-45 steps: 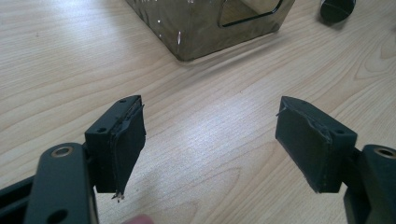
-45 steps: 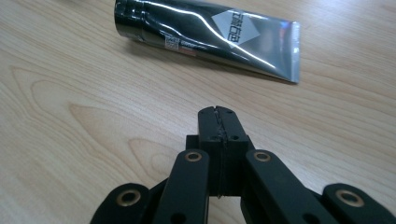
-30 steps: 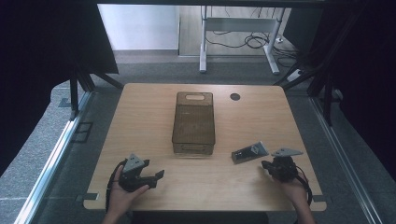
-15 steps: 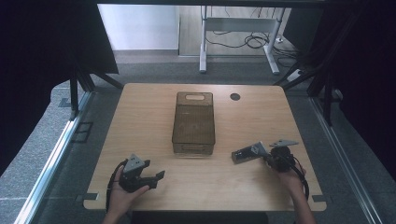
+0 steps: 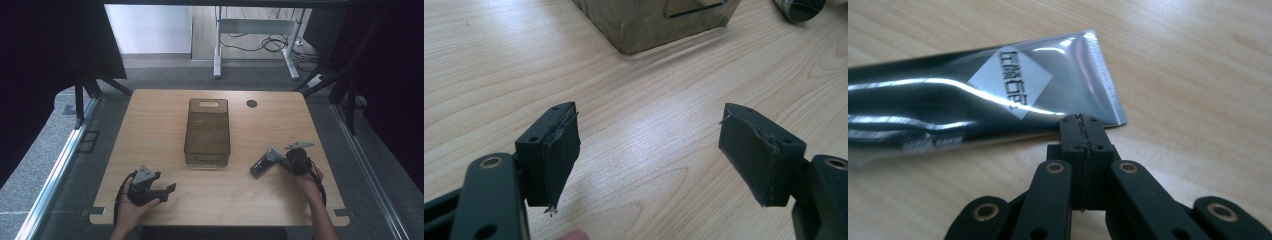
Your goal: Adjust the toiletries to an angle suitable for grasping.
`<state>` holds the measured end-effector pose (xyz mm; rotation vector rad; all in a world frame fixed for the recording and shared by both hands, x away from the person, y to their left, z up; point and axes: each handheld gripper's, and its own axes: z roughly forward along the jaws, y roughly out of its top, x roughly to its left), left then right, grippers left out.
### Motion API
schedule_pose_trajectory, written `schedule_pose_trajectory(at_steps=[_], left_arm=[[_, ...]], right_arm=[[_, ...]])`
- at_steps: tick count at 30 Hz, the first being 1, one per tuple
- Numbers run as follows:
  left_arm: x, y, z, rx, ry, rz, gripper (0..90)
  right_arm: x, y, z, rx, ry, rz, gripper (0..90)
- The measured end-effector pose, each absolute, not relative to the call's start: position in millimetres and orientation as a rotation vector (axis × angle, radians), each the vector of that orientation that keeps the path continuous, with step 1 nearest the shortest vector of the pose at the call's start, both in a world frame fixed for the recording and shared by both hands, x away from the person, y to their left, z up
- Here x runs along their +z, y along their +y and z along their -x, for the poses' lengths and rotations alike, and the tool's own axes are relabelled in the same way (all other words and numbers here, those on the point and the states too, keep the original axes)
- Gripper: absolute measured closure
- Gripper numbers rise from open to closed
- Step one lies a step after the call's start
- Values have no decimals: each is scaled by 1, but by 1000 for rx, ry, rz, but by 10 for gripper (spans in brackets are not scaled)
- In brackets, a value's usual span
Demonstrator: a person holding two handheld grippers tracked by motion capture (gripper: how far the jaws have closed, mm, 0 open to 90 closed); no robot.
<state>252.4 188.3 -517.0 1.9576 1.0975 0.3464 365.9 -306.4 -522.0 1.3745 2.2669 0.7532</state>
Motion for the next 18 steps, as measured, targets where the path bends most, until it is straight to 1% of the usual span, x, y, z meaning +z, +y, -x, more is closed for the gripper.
schedule_pose_trajectory(at_steps=[11, 18], left_arm=[[-520, 193, -256, 330, 1098, -1955, 248], [-517, 195, -259, 319, 1080, -1951, 248]], right_arm=[[-517, -288, -407, 676, 2317, -1363, 900], [-515, -272, -424, 628, 2358, -1321, 900]])
